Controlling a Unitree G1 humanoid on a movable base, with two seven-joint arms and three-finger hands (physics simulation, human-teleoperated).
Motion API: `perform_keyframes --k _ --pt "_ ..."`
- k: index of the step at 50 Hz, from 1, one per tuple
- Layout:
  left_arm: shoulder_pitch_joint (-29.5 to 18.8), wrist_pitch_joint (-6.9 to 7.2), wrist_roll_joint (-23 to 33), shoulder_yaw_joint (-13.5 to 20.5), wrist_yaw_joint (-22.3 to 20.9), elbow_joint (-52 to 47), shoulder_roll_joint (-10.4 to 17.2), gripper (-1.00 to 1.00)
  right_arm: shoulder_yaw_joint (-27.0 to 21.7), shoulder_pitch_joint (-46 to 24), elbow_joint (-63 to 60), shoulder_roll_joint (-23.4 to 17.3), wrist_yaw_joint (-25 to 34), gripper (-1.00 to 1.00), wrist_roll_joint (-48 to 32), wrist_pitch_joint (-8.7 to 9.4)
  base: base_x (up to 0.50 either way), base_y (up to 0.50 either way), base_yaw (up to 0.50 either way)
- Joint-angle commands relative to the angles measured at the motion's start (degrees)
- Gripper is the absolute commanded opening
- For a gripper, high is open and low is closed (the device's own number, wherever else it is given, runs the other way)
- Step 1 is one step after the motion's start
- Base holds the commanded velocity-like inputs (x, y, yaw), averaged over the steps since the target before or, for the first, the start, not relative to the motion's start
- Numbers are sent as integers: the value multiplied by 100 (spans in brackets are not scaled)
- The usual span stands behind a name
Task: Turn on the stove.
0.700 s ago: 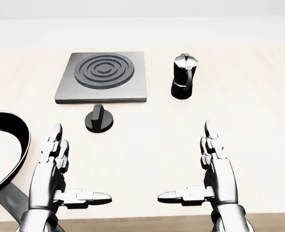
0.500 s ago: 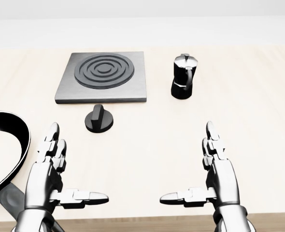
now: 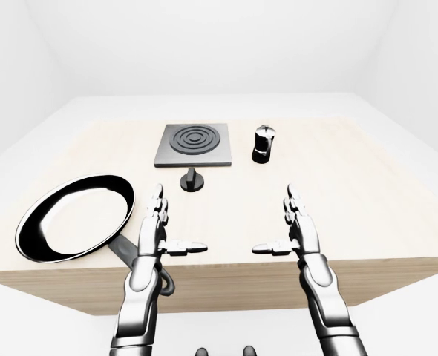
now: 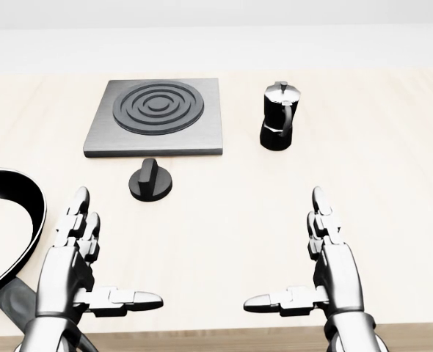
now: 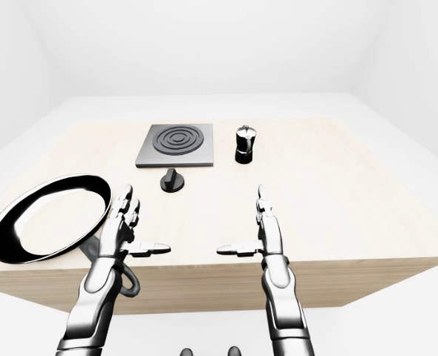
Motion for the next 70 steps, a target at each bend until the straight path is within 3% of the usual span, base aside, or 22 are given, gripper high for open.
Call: perform_keyframes --k 1,8,14,24,58,70 --pt "14 8 0 -8 -34 3 3 100 1 -12 53 -6 -4 100 -34 9 0 0 0" --pt "-20 -47 10 -6 -50 104 7 100 0 -22 71 -6 -5 100 -40 11 0 0 0" --pt "5 27 16 -16 -50 14 4 100 -3 -27 78 -7 -5 100 -39 26 0 0 0" --pt "-11 -48 28 -13 -57 116 4 100 -6 -22 66 -8 2 100 -32 36 22 0 0" --pt "-22 -11 54 -22 -69 118 6 100 11 -57 145 -13 7 100 -72 23 30 0 0" --pt "-39 -19 48 -15 -73 163 8 100 9 -60 119 -12 10 100 -87 108 4 0 0"
